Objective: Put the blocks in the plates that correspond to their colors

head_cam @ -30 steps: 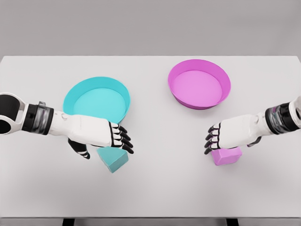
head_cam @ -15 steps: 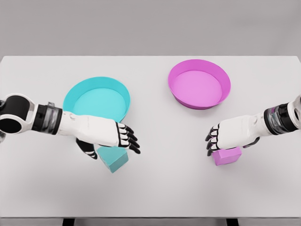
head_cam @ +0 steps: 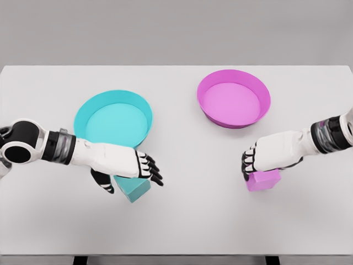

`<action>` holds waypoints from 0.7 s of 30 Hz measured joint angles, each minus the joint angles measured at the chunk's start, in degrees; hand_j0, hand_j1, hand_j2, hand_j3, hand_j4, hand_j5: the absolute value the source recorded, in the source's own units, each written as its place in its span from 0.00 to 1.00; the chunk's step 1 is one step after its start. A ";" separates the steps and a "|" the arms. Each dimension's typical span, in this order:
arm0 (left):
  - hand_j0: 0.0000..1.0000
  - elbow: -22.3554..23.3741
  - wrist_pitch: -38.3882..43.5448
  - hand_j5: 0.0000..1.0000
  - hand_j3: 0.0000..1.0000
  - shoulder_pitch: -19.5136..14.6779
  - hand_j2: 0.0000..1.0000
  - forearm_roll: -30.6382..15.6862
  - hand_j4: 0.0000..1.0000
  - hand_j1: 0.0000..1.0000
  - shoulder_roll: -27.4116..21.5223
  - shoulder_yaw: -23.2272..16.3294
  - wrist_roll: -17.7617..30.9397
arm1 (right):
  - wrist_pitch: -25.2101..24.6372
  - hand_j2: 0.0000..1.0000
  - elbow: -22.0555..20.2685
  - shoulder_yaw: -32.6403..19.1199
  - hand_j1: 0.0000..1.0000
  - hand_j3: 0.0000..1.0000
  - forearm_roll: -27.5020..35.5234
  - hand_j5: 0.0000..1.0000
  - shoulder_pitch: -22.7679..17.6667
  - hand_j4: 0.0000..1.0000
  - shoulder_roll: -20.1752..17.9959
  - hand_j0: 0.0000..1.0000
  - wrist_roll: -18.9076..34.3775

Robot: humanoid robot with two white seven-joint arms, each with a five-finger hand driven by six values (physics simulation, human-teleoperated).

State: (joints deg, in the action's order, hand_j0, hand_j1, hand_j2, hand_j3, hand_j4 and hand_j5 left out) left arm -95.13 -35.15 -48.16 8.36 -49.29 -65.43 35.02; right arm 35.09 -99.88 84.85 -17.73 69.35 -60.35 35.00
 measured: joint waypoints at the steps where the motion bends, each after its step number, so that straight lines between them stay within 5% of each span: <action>1: 1.00 0.11 0.00 1.00 1.00 0.00 1.00 0.17 1.00 1.00 0.00 0.03 0.00 | 0.01 0.58 0.23 -0.03 0.58 0.58 0.50 0.58 0.09 0.58 0.02 0.58 -0.01; 11: 1.00 0.45 0.01 1.00 1.00 0.09 1.00 1.03 1.00 1.00 0.35 0.09 0.00 | 0.04 0.59 5.98 -3.65 0.59 0.59 3.75 0.59 0.18 0.59 2.34 0.59 -0.01; 21: 0.77 0.40 0.01 0.77 0.77 0.88 0.77 1.46 0.77 0.77 1.04 0.19 0.00 | 0.05 0.59 9.75 -6.35 0.59 0.59 5.83 0.59 1.06 0.59 4.25 0.59 -0.01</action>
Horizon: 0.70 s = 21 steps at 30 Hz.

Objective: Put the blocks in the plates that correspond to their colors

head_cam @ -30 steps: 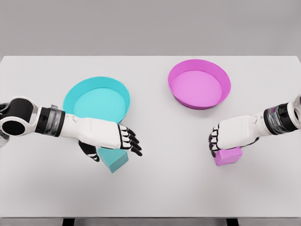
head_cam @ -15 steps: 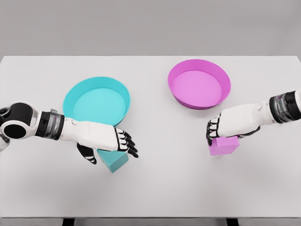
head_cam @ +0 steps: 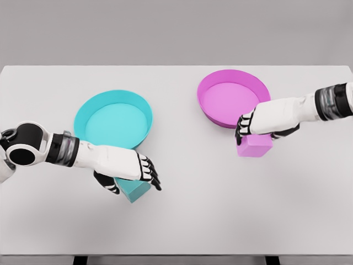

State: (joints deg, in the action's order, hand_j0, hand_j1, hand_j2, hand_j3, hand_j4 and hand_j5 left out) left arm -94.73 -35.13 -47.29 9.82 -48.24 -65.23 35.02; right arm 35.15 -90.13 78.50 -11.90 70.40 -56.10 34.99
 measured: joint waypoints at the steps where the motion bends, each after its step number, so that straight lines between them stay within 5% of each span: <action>1: 0.73 0.00 0.00 0.73 0.73 0.00 0.73 0.01 0.73 0.73 0.00 0.07 0.00 | 0.01 0.59 0.35 -0.47 0.59 0.59 0.19 0.59 0.00 0.59 0.04 0.59 0.01; 11: 0.58 -0.06 -0.01 0.58 0.58 0.00 0.58 0.15 0.58 0.58 -0.04 0.36 -0.02 | 0.03 0.60 10.28 -4.86 0.60 0.60 3.24 0.60 2.90 0.60 4.09 0.60 -0.03; 21: 0.57 -1.62 -0.03 0.57 0.57 -0.35 0.57 -0.09 0.57 0.57 -0.14 1.78 -0.01 | 0.02 0.60 22.55 -6.41 0.60 0.60 4.26 0.60 4.75 0.60 10.85 0.60 0.01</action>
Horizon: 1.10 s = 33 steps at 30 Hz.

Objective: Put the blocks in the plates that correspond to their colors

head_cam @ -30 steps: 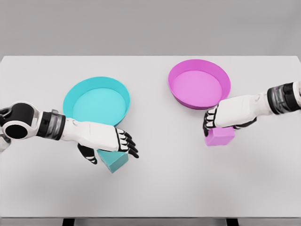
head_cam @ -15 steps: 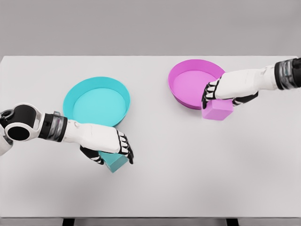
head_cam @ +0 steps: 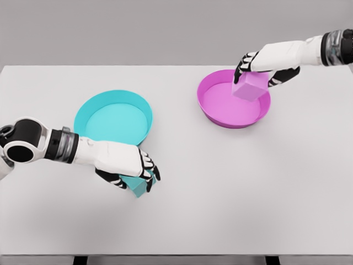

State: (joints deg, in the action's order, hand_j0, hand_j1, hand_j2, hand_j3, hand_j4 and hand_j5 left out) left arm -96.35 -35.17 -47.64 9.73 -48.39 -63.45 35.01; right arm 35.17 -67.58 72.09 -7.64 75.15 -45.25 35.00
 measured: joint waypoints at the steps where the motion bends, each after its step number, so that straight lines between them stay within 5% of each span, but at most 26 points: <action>1: 0.57 -0.30 0.00 0.57 0.57 0.00 0.57 -0.06 0.57 0.57 -0.05 0.26 0.00 | 0.01 0.60 1.07 -0.06 0.60 0.60 -0.07 0.60 0.00 0.60 0.79 0.60 0.00; 7: 0.57 -1.57 0.00 0.57 0.57 -0.09 0.57 -0.59 0.57 0.57 -0.35 1.84 0.01 | 0.00 0.61 5.29 0.19 0.61 0.61 -1.32 0.61 0.00 0.61 4.27 0.61 0.00; 8: 0.57 -1.76 0.00 0.57 0.57 -0.09 0.57 -0.84 0.57 0.57 -0.38 2.27 0.01 | 0.00 0.65 5.85 0.26 0.65 0.65 -1.86 0.65 0.00 0.65 4.70 0.65 0.00; 11: 0.58 -2.07 0.00 0.58 0.58 -0.09 0.58 -1.44 0.58 0.58 -0.41 3.73 0.00 | -0.01 1.00 8.22 0.42 1.00 1.00 -2.79 1.00 0.09 1.00 5.90 1.00 0.01; 24: 0.58 -1.59 -0.01 0.58 0.58 0.00 0.58 -2.78 0.58 0.58 -0.46 10.20 0.01 | -0.02 1.00 10.29 -0.52 1.00 1.00 -2.16 1.00 1.32 1.00 6.19 1.00 0.03; 33: 0.58 4.88 -0.02 0.58 0.58 0.18 0.58 -2.73 0.58 0.58 -0.02 12.89 0.02 | 0.00 1.00 12.97 -3.33 1.00 1.00 1.82 1.00 -1.32 1.00 0.31 1.00 0.03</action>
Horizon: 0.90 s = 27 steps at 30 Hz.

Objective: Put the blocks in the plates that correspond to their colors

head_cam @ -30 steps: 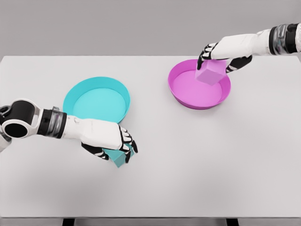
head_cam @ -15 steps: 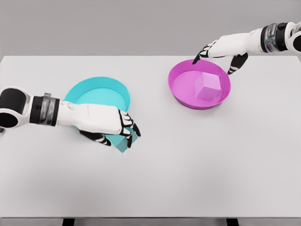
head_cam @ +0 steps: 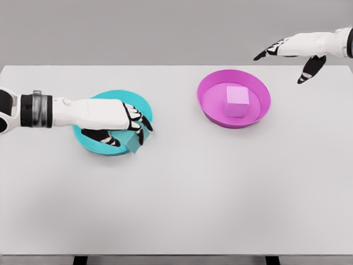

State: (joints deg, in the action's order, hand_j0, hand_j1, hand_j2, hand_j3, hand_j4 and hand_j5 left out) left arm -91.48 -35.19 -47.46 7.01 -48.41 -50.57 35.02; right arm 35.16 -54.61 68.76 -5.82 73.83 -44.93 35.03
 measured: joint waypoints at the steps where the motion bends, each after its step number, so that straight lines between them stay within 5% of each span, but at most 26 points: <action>1: 0.58 0.83 0.00 0.58 0.58 0.00 0.58 0.02 0.58 0.58 0.08 0.26 0.00 | 0.00 1.00 0.03 0.16 1.00 1.00 0.14 1.00 -0.26 1.00 -0.50 1.00 0.00; 9: 0.58 7.91 0.00 0.58 0.58 0.00 0.58 0.03 0.58 0.58 1.82 1.64 0.00 | 0.00 1.00 0.22 0.68 1.00 1.00 0.35 1.00 -1.49 1.00 -3.28 1.00 0.00; 22: 0.59 17.23 0.01 0.59 0.59 0.09 0.59 1.48 0.59 0.59 5.56 1.34 -0.01 | -0.02 1.00 2.27 0.30 1.00 1.00 0.11 1.00 -4.13 1.00 -1.90 1.00 0.00; 27: 0.68 18.56 0.01 0.68 0.68 0.09 0.68 1.60 0.68 0.68 6.25 1.24 0.00 | -0.02 1.00 2.09 0.27 1.00 1.00 0.11 1.00 -4.22 1.00 -1.71 1.00 -0.01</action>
State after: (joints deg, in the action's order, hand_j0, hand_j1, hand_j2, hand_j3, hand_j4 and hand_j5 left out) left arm -72.91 -35.18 -47.37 8.61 -42.16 -49.33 35.03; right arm 35.14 -52.51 69.03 -5.71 69.61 -46.64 35.02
